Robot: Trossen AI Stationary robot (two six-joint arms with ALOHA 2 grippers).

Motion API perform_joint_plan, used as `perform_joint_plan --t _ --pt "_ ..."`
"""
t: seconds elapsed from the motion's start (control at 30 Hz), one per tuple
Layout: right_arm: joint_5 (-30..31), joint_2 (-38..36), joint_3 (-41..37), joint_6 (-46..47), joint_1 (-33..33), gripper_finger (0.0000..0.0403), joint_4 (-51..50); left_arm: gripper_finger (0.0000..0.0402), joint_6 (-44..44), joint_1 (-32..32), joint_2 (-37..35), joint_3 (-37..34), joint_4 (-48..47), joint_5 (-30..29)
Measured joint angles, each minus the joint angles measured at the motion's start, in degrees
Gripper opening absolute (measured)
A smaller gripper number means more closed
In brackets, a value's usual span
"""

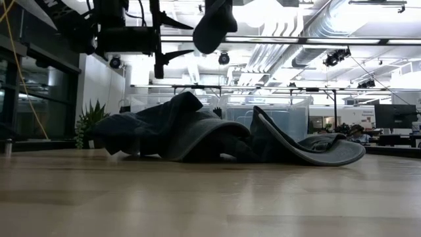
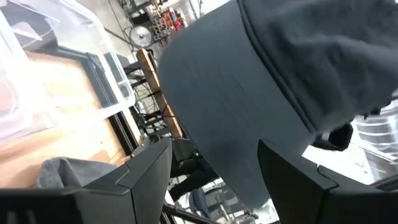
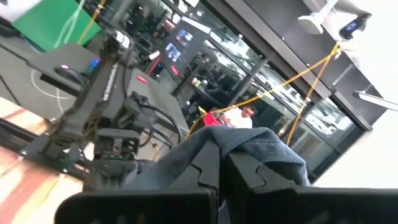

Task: Pick & Place hat
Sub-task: Put the left top blue cap into the left transparent bin

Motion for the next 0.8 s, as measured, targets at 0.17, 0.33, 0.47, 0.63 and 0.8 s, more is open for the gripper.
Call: perform_joint_plan --t 0.17,0.33,0.47,0.63,0.8 --pt "-0.09 0.00 0.00 -0.05 -0.02 0.0000 1.33 0.0236 -0.03 -0.20 0.00 1.00 -0.04 0.41" --pt "-1.71 0.70 0.04 0.04 -0.02 0.0000 2.82 0.0236 0.64 -2.36 2.41 3.96 -0.26 0.50" --pt "-1.47 1.11 0.04 -0.16 -0.02 0.0000 2.94 0.0236 0.64 -3.78 5.60 7.71 0.21 3.12" --pt "1.40 0.82 0.04 -1.97 -0.01 0.0000 1.80 0.0236 1.33 -4.88 10.25 11.91 -0.09 5.08" --pt "3.69 -1.06 0.02 -2.97 -0.41 0.0000 -1.82 0.0236 1.96 -4.68 12.46 13.78 -0.22 7.08"
